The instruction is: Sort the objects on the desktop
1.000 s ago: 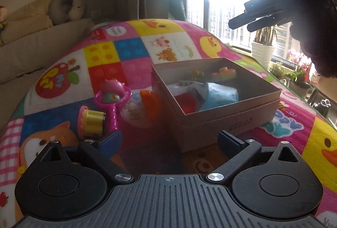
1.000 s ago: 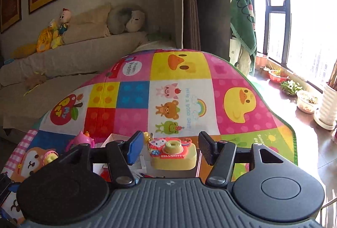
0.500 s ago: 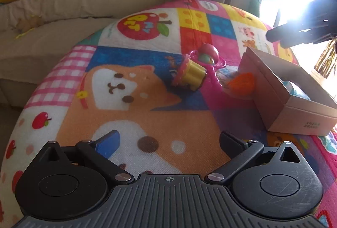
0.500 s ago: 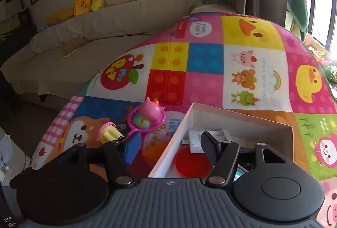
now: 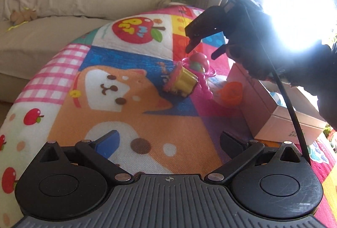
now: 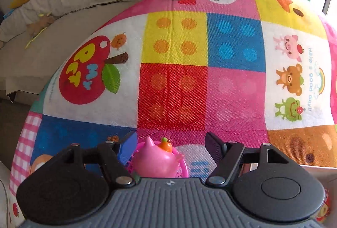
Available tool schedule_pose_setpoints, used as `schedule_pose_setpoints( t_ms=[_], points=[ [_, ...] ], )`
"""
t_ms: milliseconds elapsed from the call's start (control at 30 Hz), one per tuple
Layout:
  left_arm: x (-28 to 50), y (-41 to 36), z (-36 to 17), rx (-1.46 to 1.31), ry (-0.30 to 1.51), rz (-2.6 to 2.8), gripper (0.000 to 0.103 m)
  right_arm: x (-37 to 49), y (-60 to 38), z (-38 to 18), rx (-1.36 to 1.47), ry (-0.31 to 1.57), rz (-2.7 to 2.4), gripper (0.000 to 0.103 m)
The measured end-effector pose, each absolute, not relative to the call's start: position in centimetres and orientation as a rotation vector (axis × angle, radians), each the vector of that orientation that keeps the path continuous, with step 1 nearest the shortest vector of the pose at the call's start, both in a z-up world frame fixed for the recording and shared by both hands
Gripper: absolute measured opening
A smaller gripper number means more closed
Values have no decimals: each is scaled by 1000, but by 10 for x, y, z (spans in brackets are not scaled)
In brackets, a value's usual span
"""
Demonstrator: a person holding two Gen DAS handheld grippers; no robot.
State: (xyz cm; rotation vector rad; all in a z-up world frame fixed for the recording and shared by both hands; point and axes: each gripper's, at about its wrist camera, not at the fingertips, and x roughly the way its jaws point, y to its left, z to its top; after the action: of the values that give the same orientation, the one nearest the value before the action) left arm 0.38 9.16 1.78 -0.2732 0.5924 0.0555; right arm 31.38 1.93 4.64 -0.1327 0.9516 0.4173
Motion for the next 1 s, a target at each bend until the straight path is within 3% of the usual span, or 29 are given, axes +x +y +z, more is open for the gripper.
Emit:
schedule_pose_setpoints(
  t_ms=[100,467,567,733,800,867,1000],
  points=[
    [3,90,18,-265,586,41,103,315,30,40,-169,971,441,47],
    [-5,69,22,-172,566,-53,103,231,23,40,-209,1151,706,47],
    [-9,59,22,-137,562,-89,103,193,16,47,-266,1212,801,57],
    [-12,52,22,-107,562,-104,103,175,3,86,-434,980,731,57],
    [-14,55,24,-117,567,-110,103,190,2,86,-434,994,664,51],
    [-20,58,25,-128,571,-113,103,201,1,79,-449,1014,628,38],
    [-33,67,27,-149,578,-118,103,202,1,58,-495,1057,642,38]
  ],
)
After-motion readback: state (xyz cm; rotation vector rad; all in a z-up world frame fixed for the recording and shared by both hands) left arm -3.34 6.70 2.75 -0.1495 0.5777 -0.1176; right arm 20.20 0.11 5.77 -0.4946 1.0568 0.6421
